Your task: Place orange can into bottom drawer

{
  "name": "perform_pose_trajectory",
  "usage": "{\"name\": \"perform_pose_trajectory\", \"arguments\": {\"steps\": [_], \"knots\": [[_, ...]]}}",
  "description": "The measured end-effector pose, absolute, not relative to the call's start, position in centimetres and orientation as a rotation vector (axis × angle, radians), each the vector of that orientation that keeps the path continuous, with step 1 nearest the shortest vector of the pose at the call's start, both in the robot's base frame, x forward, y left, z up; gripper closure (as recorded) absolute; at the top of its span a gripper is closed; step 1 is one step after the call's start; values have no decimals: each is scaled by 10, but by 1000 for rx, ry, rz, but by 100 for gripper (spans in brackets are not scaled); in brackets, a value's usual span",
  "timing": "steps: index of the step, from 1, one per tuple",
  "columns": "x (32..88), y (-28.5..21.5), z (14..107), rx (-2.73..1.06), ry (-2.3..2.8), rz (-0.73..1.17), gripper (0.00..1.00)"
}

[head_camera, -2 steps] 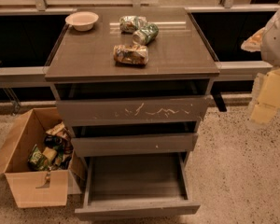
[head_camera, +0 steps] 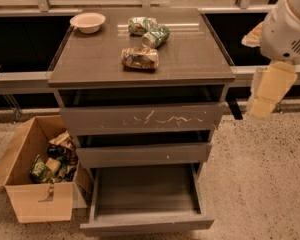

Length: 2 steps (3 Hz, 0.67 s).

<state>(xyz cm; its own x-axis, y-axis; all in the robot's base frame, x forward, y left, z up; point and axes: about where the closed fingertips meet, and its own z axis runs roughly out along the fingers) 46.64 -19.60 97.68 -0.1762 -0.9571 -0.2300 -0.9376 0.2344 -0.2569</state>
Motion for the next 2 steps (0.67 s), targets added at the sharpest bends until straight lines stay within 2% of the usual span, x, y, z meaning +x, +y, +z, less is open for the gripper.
{"name": "perform_pose_trajectory", "arguments": {"steps": [1, 2], "knots": [[513, -164, 977, -1734, 2111, -3, 0], [575, -124, 960, -1639, 2051, 199, 0]]}}
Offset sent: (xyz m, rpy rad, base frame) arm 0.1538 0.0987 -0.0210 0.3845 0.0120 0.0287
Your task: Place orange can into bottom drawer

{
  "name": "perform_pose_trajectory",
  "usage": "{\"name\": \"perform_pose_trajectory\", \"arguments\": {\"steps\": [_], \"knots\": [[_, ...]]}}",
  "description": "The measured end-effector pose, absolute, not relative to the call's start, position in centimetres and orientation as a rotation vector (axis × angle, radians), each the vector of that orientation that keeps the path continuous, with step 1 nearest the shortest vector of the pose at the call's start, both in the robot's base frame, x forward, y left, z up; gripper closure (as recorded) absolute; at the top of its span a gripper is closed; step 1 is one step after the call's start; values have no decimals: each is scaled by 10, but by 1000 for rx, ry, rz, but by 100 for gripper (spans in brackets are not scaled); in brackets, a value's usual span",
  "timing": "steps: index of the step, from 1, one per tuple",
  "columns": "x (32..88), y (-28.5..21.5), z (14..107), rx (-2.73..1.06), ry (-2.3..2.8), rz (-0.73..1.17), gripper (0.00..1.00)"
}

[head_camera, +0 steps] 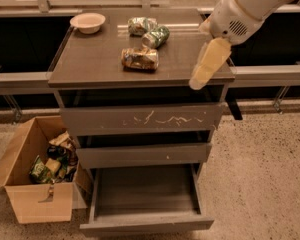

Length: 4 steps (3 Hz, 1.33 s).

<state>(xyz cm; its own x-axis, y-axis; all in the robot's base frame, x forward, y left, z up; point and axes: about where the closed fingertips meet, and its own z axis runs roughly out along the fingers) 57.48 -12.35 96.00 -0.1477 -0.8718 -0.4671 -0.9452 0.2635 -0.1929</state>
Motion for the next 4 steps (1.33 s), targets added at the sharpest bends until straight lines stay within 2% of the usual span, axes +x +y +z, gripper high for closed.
{"name": "perform_pose_trajectory", "arguments": {"steps": [1, 3, 4], "knots": [[614, -95, 932, -1567, 2007, 373, 0], [626, -90, 922, -1552, 1990, 403, 0], [666, -87, 907, -1504, 1946, 446, 0]]}}
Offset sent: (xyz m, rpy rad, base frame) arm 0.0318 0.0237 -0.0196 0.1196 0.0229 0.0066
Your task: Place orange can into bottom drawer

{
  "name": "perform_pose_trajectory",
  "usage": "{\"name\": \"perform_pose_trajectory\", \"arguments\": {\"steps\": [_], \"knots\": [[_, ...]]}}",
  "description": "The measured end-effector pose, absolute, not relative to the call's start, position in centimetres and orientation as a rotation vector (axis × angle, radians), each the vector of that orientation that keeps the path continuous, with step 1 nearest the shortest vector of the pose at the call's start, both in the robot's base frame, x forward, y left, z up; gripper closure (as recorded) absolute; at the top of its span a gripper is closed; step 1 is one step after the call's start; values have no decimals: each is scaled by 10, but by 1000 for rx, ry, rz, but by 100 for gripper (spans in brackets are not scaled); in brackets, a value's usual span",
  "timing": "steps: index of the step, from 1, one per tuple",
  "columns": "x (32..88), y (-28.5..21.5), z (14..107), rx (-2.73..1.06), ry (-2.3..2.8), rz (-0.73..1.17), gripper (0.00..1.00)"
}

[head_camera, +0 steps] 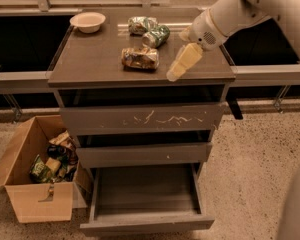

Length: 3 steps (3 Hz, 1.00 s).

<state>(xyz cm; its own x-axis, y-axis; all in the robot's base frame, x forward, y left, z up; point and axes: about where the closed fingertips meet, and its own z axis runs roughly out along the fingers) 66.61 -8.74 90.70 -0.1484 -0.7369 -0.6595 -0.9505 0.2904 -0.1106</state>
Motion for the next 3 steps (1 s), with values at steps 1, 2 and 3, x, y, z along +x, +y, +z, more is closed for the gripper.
{"name": "perform_pose_trajectory", "arguments": {"steps": [1, 2, 3], "knots": [[712, -86, 895, -1441, 1935, 454, 0], [742, -76, 885, -1377, 1957, 452, 0], [761, -61, 875, -1321, 1971, 473, 0]]}}
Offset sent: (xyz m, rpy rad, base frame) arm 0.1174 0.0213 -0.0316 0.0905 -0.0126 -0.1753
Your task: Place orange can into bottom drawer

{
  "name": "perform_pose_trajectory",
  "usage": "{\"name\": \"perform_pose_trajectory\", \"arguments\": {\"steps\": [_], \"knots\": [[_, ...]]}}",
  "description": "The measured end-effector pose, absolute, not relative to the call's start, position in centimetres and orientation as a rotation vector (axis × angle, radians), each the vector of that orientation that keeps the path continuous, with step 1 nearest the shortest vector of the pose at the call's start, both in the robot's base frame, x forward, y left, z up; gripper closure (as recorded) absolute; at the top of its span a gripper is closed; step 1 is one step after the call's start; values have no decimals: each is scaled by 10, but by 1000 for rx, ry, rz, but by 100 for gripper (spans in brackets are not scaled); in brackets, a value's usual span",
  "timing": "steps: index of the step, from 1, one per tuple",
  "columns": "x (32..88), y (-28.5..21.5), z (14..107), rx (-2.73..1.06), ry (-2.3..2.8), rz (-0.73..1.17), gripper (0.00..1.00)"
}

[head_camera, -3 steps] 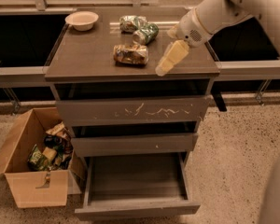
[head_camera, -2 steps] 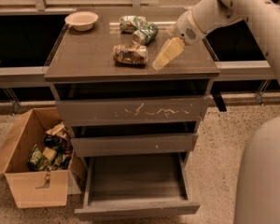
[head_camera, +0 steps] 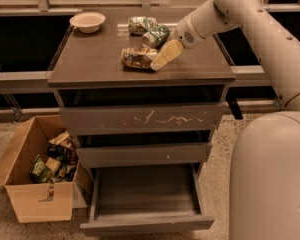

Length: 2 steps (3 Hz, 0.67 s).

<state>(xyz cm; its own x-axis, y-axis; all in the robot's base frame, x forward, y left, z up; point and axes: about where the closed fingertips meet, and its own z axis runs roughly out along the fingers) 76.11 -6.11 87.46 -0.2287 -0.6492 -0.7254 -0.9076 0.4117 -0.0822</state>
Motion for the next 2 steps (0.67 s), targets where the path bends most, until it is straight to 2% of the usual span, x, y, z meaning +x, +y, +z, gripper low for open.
{"name": "perform_pose_trajectory", "arguments": {"steps": [1, 2], "knots": [[770, -42, 861, -1304, 1980, 520, 0], [770, -27, 851, -1315, 1991, 551, 14]]}}
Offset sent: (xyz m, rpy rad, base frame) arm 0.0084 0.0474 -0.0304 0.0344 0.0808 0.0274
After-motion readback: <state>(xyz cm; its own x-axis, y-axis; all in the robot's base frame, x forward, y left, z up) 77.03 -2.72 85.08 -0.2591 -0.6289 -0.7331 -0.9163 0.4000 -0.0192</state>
